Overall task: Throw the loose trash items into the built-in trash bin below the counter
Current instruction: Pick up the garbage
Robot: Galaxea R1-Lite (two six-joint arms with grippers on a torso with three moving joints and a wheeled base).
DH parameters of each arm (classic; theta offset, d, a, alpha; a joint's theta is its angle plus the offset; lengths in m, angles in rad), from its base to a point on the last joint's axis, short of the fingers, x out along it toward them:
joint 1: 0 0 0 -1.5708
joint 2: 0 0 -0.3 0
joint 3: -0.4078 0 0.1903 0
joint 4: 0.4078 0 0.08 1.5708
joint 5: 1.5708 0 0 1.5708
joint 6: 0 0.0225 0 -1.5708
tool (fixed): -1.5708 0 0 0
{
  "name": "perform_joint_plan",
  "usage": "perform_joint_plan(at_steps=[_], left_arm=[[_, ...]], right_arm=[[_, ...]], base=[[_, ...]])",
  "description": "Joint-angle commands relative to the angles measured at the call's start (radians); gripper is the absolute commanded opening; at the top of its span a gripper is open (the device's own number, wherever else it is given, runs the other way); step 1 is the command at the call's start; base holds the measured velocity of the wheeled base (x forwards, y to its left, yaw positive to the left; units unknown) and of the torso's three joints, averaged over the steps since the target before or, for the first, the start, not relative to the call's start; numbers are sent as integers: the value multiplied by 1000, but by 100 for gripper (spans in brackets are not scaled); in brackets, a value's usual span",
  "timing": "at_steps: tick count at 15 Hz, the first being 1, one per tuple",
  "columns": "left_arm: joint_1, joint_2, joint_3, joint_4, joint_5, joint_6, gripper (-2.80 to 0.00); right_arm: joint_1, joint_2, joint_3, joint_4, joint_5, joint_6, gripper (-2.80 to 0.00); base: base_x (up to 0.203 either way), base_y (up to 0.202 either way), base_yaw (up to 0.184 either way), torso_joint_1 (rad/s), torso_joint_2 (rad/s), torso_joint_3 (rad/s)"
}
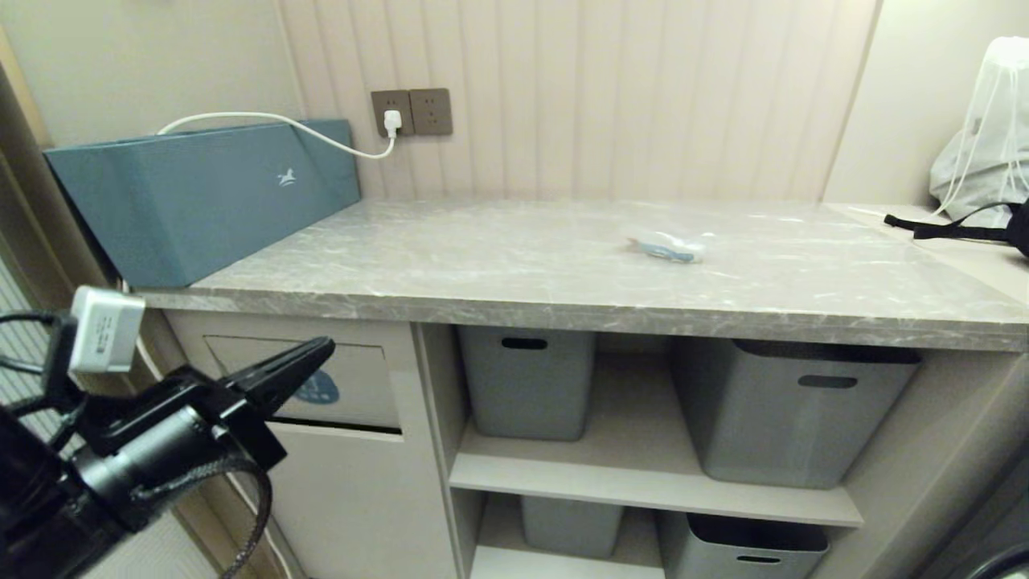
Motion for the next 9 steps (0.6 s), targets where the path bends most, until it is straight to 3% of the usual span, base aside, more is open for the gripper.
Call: perform_joint_plan(at_steps=[1,6,9], left_arm=[[-13,-4,-84,32,-28,10,-280],[-110,92,-397,365,-78,17,-280],[-157,265,-524,406,-79,58,-280]], right_arm=[[0,0,0,1,1,-2,-280],[0,0,0,1,1,-1,-280],[0,0,1,0,-1,0,-280]], base=[[0,0,0,198,-461,-286],[0,0,0,210,-481,-284],[0,0,0,222,-499,-282]])
